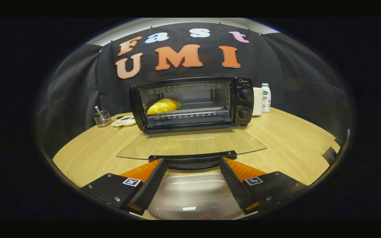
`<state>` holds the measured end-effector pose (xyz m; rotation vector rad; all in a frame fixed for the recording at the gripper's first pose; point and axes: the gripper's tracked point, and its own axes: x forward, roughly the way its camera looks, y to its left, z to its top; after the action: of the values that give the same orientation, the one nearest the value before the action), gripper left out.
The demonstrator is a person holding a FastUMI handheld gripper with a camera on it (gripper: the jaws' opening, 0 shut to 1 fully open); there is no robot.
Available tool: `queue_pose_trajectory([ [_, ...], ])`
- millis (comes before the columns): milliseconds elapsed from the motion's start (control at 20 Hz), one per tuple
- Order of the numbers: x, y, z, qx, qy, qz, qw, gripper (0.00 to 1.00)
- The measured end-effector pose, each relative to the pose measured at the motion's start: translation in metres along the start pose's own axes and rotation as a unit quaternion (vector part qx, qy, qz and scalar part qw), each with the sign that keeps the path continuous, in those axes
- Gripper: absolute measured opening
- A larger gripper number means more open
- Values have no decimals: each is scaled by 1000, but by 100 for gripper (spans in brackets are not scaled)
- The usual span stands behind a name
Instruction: Open the toaster oven, put the food inside, and close the toaster oven door.
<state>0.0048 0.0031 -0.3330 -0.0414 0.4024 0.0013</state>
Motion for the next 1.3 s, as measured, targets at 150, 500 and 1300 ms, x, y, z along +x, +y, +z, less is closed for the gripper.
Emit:
queue_pose_trajectory([
  [150, -5, 4, 24, 5, -35, 2, 999, 98],
  [500, -9, 1, 11, 7, -10, 6, 1000, 98],
  [1300, -1, 13, 20, -4, -12, 11, 1000, 99],
])
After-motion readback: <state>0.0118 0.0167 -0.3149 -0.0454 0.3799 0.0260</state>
